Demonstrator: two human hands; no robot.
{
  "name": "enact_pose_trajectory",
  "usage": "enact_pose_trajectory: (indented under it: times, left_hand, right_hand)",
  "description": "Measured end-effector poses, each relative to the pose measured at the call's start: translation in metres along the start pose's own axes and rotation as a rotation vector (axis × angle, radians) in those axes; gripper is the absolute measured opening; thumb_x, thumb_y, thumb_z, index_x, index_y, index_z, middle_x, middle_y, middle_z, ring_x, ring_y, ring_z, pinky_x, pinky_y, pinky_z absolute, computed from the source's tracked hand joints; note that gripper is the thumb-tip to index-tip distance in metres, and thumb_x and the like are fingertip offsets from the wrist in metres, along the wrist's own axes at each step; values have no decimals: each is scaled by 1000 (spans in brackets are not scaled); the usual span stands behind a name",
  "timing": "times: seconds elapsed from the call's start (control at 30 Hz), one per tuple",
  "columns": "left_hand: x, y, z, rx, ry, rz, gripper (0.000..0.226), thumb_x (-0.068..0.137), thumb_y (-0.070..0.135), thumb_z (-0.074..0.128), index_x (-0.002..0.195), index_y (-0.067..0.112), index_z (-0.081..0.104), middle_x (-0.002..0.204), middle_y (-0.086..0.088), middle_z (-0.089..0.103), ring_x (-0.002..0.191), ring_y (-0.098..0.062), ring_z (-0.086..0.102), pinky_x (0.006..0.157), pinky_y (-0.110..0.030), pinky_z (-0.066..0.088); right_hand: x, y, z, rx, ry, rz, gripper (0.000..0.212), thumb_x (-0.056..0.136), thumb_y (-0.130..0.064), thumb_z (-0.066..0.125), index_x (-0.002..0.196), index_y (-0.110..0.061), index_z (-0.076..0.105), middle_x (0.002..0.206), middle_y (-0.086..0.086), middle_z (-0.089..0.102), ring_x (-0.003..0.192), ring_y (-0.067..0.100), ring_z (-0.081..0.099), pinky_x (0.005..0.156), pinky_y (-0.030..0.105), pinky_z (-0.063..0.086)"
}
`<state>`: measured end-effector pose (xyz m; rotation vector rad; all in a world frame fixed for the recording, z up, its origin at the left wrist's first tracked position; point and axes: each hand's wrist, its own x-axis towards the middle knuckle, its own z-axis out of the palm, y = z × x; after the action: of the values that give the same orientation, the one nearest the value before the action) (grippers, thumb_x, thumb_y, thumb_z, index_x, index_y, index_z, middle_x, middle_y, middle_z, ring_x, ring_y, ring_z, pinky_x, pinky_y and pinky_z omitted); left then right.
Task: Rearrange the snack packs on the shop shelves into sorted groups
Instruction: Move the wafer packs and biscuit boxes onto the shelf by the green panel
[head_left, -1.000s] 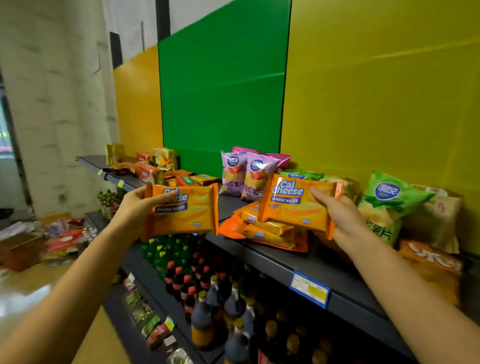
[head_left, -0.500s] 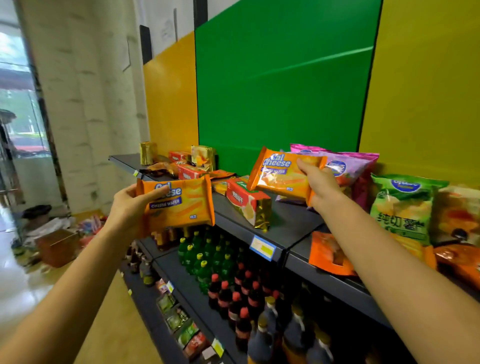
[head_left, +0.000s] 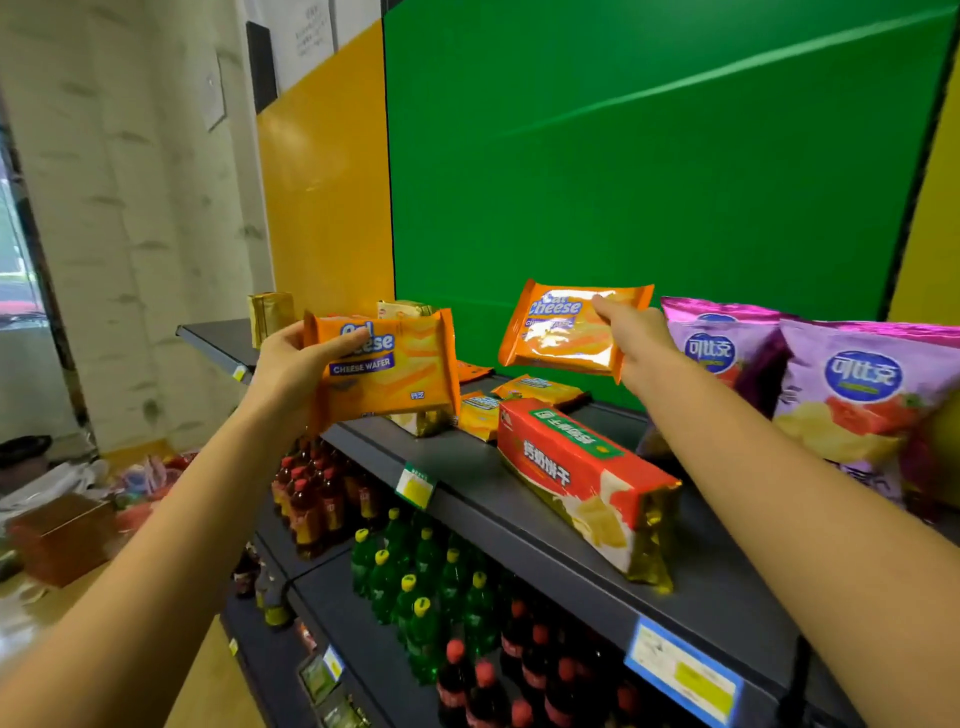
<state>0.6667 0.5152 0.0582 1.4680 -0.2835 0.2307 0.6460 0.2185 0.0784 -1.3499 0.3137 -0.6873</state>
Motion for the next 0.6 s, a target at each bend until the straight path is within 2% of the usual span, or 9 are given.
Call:
enact_pose_trajectory:
  times: [0.07,0.13,0.17,0.23,0.33,0.4,0.47,0.53,0.6]
  left_hand:
    - [25,-6,2,13,-32,-17,23,73,26,74,91,17,64,96,-9,70,84,-26,68,76,-46,56]
    - [49,-10,6,14,-62,-21,24,72,27,75,90,17,64,98,-10,70,85,-26,68,77,-47,56]
    - [60,-11,9,6,-78,-15,22,73,27,75,89,17,63,98,-10,70,85,-25,68,77,-46,56]
    - [84,-14,19,-27,-118,-5,18,75,25,73,87,16,61,96,-11,69,83,-24,67,74,-41,58]
    - [122,-23,36,-5,-207,31,15,77,22,71,79,17,58,83,-3,67,66,-11,65,57,-26,57]
    - [148,-33,47,20,-296,35,17,77,21,72,77,17,55,81,-2,65,65,-10,63,61,-27,55]
    - [175,-44,58,45,-395,13,18,77,21,72,76,16,54,80,-3,64,64,-10,62,58,-26,54]
    - [199,-54,69,62,-492,-26,19,77,18,71,74,15,53,73,-2,64,52,-6,62,49,-20,52]
    - [220,-66,78,104,-595,-63,18,76,17,72,73,13,55,64,0,65,44,-5,61,45,-19,51]
  right_hand:
    - [5,-1,10,-12,9,0,34,77,-18,66,104,1,60,102,13,66,83,28,65,79,44,56]
    - [14,0,17,-32,34,-11,13,80,-13,62,90,-4,62,101,15,66,79,27,64,78,45,55]
    - [17,0,20,-39,46,-18,11,81,-12,61,90,-6,60,102,16,66,78,26,64,76,44,55]
    - [27,1,23,-53,58,-37,21,83,-12,59,103,-5,58,100,14,64,70,22,62,69,37,54]
    - [40,0,25,-126,92,-67,7,85,-12,57,90,-7,57,94,12,64,58,16,62,61,33,55]
    - [47,-1,26,-189,124,-91,11,87,-11,56,77,-10,52,78,8,62,41,8,61,45,25,53]
    - [54,-4,29,-230,166,-110,17,89,-10,54,73,-12,49,64,4,60,30,1,55,33,18,47]
    - [61,-5,36,-257,211,-102,15,89,-10,54,75,-11,49,45,-2,63,30,1,55,31,16,45]
    - [66,-3,45,-252,263,-96,12,89,-11,55,78,-11,50,34,-9,58,31,1,56,31,16,43]
